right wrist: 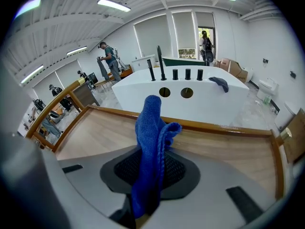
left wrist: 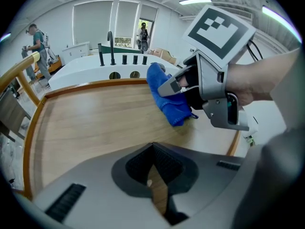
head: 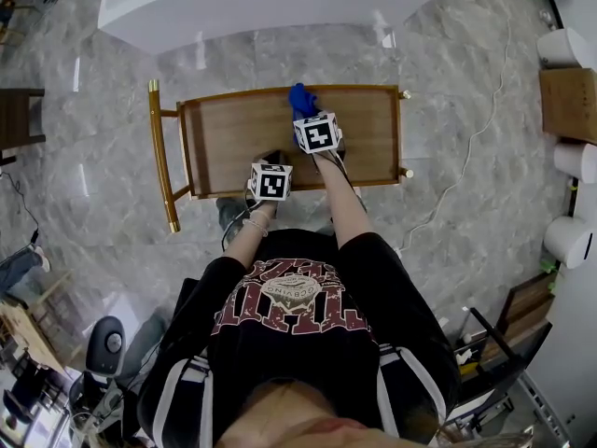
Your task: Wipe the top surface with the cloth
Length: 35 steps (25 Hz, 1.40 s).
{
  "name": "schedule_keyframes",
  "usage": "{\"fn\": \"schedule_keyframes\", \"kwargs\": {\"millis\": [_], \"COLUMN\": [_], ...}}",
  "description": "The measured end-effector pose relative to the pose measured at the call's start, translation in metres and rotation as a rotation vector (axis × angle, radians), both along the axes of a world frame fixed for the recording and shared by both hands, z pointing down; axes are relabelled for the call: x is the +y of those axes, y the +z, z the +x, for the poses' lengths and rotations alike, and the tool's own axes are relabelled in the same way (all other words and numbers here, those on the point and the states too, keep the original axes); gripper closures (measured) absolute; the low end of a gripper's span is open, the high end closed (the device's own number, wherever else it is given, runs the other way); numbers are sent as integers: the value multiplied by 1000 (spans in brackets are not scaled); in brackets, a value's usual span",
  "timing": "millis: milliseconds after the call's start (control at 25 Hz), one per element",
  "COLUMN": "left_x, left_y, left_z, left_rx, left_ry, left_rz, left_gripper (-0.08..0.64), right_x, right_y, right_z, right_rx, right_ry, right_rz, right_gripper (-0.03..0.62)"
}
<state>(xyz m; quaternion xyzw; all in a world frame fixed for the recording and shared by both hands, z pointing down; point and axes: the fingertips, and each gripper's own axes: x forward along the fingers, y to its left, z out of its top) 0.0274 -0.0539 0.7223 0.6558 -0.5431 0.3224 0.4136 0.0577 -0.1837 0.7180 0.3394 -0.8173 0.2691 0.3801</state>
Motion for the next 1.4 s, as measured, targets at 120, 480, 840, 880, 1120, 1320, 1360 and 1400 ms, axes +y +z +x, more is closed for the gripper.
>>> {"fn": "schedule_keyframes", "kwargs": {"millis": [120,480,840,880,1120,1320,1360,1400], "left_x": [1,-1,1,1,2,1,1,1], "left_y": [0,2,3,3,5,5,6,6], "left_z": [0,-2,-1,-1,0,3,3,3], "left_rx": [-9,-20,-58,-59,-63,-72,-75,-78], "left_ry": [-10,36,50,49,66,61,60,60], "left_rz": [-5,-34,-41,-42,-57,-67,-66,-66], "left_gripper": [512,511,512,512,512,511,512,512], "right_x": [-2,-10,-19,-20,-26,-30,-31,-32], "right_y": [-1,0,1,1,2,3,3,3], "right_z": [6,15,44,49,69,83,86,88], "right_rx": [5,12,28,28,47,48,49,50], "right_ry": [5,8,51,56,67,83,86,87], "right_rz": [-7,-10,-7,-8,-5,-7,-7,-8], "right_gripper": [503,503,503,503,503,503,503,503]}}
